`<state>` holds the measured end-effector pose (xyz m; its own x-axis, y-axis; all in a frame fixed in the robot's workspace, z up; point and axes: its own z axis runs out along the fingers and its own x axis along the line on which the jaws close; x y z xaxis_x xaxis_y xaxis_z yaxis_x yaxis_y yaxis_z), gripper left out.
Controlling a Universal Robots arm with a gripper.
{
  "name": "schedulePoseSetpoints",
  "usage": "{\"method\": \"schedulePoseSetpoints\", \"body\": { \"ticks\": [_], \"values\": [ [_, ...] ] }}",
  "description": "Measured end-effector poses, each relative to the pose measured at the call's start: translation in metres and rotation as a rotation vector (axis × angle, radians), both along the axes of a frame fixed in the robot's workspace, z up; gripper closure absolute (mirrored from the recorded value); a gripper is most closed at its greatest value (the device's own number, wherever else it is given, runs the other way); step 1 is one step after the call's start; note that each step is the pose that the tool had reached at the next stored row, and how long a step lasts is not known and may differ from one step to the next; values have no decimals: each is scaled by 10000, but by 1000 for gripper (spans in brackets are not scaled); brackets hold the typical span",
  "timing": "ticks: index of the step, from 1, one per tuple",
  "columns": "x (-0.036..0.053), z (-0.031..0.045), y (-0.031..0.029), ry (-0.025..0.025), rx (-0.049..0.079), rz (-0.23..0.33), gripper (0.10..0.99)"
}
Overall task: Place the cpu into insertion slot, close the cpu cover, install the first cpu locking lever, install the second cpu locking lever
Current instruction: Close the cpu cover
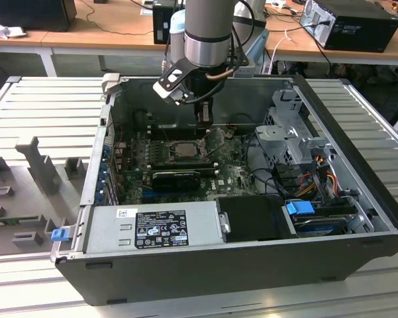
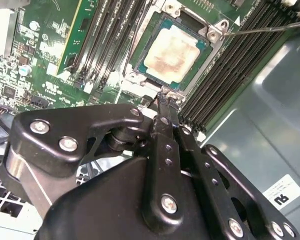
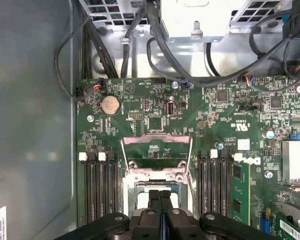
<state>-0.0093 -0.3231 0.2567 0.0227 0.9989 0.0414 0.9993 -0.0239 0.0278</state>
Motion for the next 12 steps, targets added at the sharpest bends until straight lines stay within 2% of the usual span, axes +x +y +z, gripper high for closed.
{"method": "schedulePoseSetpoints", "body": {
  "ticks": [8, 9, 11, 12],
  "values": [
    [45, 0, 0, 0, 0, -1, 980],
    [82, 0, 0, 0, 0, 0, 980],
    [98, 23, 0, 6, 10, -1, 980],
    [176, 47, 1, 5, 14, -3, 980]
  ]
}}
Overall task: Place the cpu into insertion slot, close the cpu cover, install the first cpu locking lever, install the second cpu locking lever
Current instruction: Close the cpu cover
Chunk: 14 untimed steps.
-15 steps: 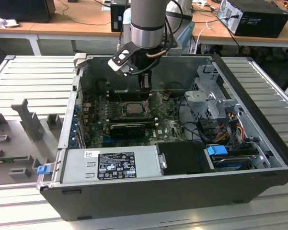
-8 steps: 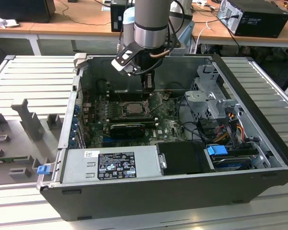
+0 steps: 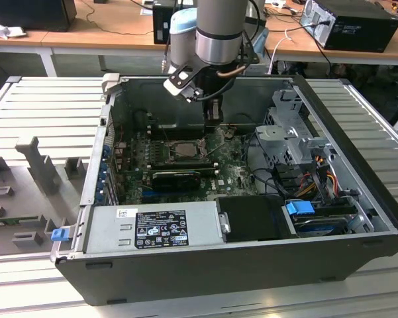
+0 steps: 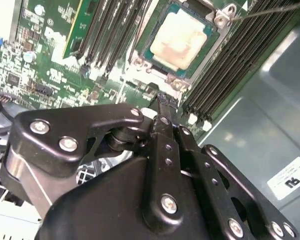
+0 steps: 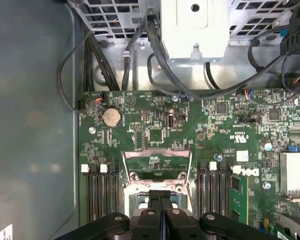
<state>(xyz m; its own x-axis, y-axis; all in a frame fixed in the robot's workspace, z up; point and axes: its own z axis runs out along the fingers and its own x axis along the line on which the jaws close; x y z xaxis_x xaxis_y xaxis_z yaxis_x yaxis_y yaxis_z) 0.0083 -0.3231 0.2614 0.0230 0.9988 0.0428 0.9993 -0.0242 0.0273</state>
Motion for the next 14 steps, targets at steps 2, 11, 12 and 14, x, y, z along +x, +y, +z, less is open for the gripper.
{"method": "schedulePoseSetpoints", "body": {
  "ticks": [2, 11, 12, 14],
  "values": [
    [208, 1, -1, 11, -3, 2, 980],
    [541, -152, 7, 12, 8, 387, 980],
    [524, -160, 7, 14, 9, 397, 980],
    [490, -170, 7, 24, 12, 405, 980]
  ]
}}
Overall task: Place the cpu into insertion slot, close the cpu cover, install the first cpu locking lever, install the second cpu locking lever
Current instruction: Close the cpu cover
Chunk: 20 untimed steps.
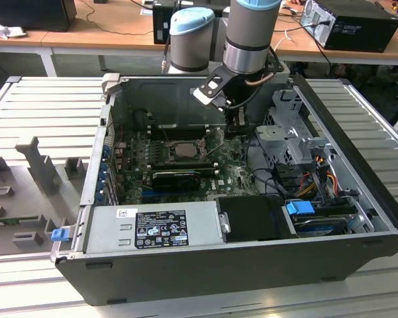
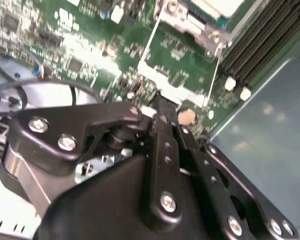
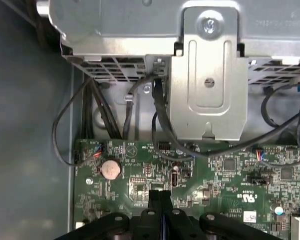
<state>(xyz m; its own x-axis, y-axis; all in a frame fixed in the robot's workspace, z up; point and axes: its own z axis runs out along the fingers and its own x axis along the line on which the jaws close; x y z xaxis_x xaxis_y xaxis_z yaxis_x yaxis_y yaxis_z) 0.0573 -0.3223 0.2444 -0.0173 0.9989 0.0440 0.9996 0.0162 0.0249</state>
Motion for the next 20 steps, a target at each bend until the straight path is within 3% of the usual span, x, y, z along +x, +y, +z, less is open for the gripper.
{"method": "schedulePoseSetpoints", "body": {
  "ticks": [7, 20],
  "values": [
    [-88, -5, 0, 7, 12, 1, 980],
    [-126, -5, 0, 7, 22, 1, 980]
  ]
}}
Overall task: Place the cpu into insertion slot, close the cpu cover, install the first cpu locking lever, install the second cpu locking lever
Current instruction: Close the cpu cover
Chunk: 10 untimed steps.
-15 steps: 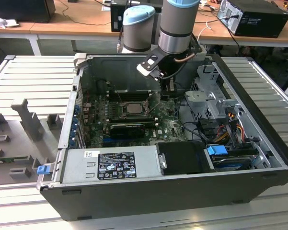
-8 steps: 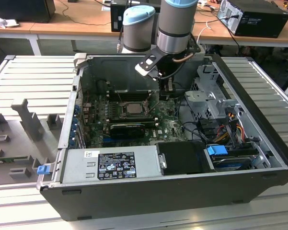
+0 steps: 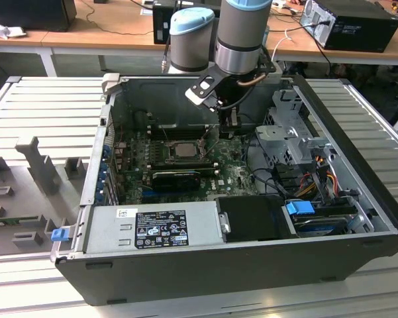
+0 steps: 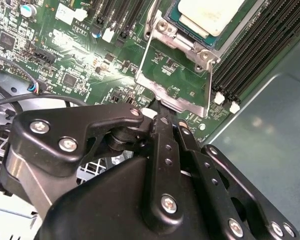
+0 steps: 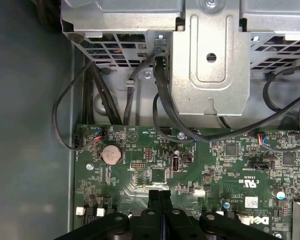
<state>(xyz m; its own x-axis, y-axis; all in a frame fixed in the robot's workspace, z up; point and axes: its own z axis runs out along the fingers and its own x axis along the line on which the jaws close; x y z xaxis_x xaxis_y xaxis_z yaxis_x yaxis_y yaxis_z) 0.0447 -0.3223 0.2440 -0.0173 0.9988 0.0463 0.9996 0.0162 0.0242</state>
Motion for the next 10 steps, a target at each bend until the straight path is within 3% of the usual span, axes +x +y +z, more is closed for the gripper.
{"method": "schedulePoseSetpoints", "body": {
  "ticks": [10],
  "values": [
    [-26, 0, 0, 0, 9, 1, 980]
  ]
}}
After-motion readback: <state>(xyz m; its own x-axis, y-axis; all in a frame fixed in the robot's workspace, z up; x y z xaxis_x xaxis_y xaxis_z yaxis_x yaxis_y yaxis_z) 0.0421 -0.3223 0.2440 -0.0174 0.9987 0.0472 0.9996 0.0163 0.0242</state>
